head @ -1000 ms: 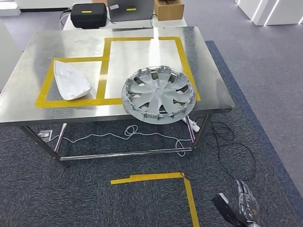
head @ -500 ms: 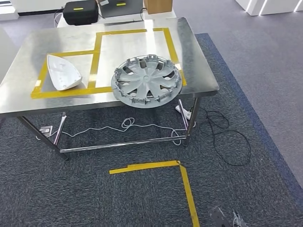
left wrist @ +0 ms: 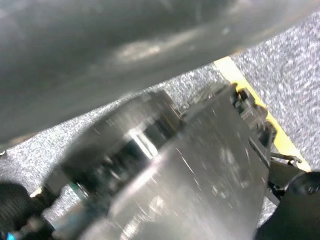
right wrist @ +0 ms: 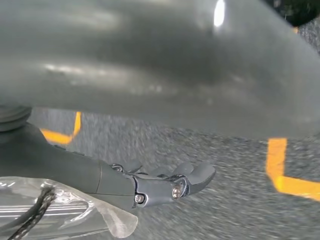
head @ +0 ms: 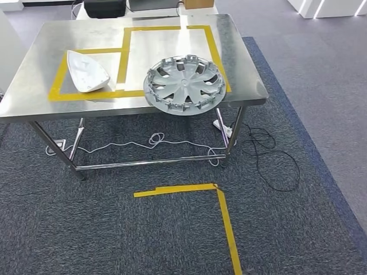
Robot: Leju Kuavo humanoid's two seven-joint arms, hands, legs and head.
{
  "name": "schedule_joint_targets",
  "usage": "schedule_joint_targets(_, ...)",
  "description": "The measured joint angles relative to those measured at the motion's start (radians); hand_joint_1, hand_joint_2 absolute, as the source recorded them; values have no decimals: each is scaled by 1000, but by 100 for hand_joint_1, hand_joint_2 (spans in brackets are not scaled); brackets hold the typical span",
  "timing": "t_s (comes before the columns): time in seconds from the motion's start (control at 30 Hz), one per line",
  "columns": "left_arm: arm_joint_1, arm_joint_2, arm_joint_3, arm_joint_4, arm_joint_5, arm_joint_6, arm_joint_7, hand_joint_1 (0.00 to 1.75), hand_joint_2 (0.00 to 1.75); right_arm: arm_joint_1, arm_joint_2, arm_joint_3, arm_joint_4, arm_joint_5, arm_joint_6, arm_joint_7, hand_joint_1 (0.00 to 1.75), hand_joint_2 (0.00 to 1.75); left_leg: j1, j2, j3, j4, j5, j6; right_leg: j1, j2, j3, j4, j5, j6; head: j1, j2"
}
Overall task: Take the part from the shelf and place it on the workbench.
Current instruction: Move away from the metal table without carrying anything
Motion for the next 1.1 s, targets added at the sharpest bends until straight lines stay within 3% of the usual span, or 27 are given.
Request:
schedule_joint_targets(0.03,0,-5,0,0,0,5,0,0,0,-2,1,-12,1,-7,5,5,0,0,-1,2,-13,4,7,0,0,0,-12,64,-31,2,0,0)
schedule_joint_targets(0.07,0,-9,0,0,-1,8,0,0,0,-4,1,-23,2,-11,10,11,0,0,-1,4,-28,9,15,-1,0,0,-15,111,-38,4,0,0)
schedule_joint_targets(0.1,0,-11,0,0,-1,10,0,0,0,-5,1,-32,3,-14,13,19,0,0,-1,6,-43,14,23,-2,0,0,-5,130,-20,6,0,0)
schedule_joint_targets(0.13,-1,-13,0,0,-2,12,0,0,0,-6,1,-40,4,-14,16,28,0,0,0,7,-59,21,31,-4,-1,0,23,113,13,8,0,0)
schedule_joint_targets(0.17,-1,-14,0,0,-2,13,0,0,0,-8,2,-46,4,-14,19,37,0,0,1,8,-74,29,37,-8,-2,0,67,61,45,9,0,0)
schedule_joint_targets(0.2,-1,-16,0,0,-3,13,1,0,0,-10,3,-52,4,-14,19,45,0,0,0,7,-88,38,42,-12,-3,0,122,-12,55,11,1,0)
schedule_joint_targets(0.23,-1,-17,0,0,-4,13,2,0,0,-12,4,-56,4,-13,20,53,0,0,-1,7,-98,47,48,-17,-3,1,174,-89,49,8,0,0)
schedule_joint_targets(0.3,-2,-20,0,0,-5,14,3,0,0,-16,7,-64,6,-13,20,65,0,0,-4,7,-109,56,62,-26,1,4,222,-175,21,0,0,0)
schedule_joint_targets(0.37,-2,-21,0,0,-5,15,3,0,0,-17,11,-70,9,-12,21,75,0,0,-2,6,-114,59,72,-34,1,1,208,-180,26,-15,-1,0)
schedule_joint_targets(0.4,-2,-21,0,0,-6,15,4,0,0,-17,12,-72,11,-11,22,80,0,0,-1,4,-119,68,56,-40,0,-1,199,-179,34,-22,-1,0)
schedule_joint_targets(0.47,0,-22,0,0,-6,15,6,0,0,-17,14,-76,14,-10,24,90,0,0,3,1,-136,135,-30,-51,-2,-6,177,-178,54,-39,-7,0)
schedule_joint_targets(0.53,-1,-22,0,0,-8,15,8,0,0,-17,14,-81,14,-9,24,99,0,0,5,1,-155,258,-125,-58,0,-8,154,-172,75,-45,-12,0)
schedule_joint_targets(0.57,-1,-22,0,0,-9,15,9,0,0,-18,15,-82,14,-8,24,102,0,0,6,1,-157,309,-143,-59,1,-9,140,-167,84,-46,-12,0)
schedule_joint_targets(0.6,-2,-22,0,0,-9,15,9,0,0,-18,15,-84,14,-7,24,105,0,0,6,1,-148,332,-137,-58,2,-10,124,-159,93,-46,-12,0)
schedule_joint_targets(0.63,-2,-22,0,0,-9,15,10,0,0,-18,15,-86,14,-7,24,107,0,0,6,1,-123,320,-114,-55,3,-10,106,-151,101,-46,-12,0)
schedule_joint_targets(0.7,-2,-22,0,0,-9,15,10,0,0,-18,16,-88,14,-7,24,110,0,0,4,-2,-35,203,-68,-44,5,-9,75,-138,115,-44,-12,0)
schedule_joint_targets(0.77,-4,-22,0,0,-9,15,10,0,0,-19,19,-90,14,-7,24,110,0,0,0,-6,42,76,-67,-32,6,-8,58,-132,132,-36,-11,0)
schedule_joint_targets(0.8,-5,-22,0,0,-9,15,10,0,0,-19,20,-91,14,-7,24,111,0,0,-2,-7,57,43,-73,-29,6,-8,54,-134,142,-31,-11,0)
schedule_joint_targets(0.87,-5,-23,0,0,-9,15,10,0,0,-19,20,-92,15,-6,25,111,0,0,-4,-6,52,24,-60,-22,3,-8,48,-140,159,-16,-11,0)
schedule_joint_targets(0.9,-5,-23,0,0,-9,14,10,0,0,-18,20,-92,15,-6,25,111,0,0,-3,-4,42,20,-47,-16,2,-6,43,-138,151,-10,-11,0)
schedule_joint_targets(0.93,-6,-24,0,0,-8,14,10,0,0,-17,20,-93,15,-5,25,111,0,0,-1,-1,30,16,-33,-9,2,-4,35,-120,122,-5,-10,0)
schedule_joint_targets(0.97,-6,-24,0,0,-8,14,9,0,0,-17,20,-93,16,-5,25,112,0,0,1,1,15,13,-19,-4,1,-2,21,-84,75,-1,-8,0)
schedule_joint_targets(1.03,-7,-26,0,0,-8,13,8,0,0,-18,20,-93,16,-3,25,113,0,0,-1,3,-20,14,9,2,1,-1,-7,35,-26,6,-4,0)
schedule_joint_targets(1.07,-7,-26,0,0,-8,12,8,0,0,-18,20,-93,16,-3,25,113,0,0,-2,4,-39,16,24,2,1,-1,-13,93,-46,9,-3,0)
schedule_joint_targets(1.1,-7,-26,0,0,-8,12,7,0,0,-18,20,-94,16,-2,25,113,0,0,-2,6,-59,19,39,1,1,-1,-9,132,-40,11,-4,0)
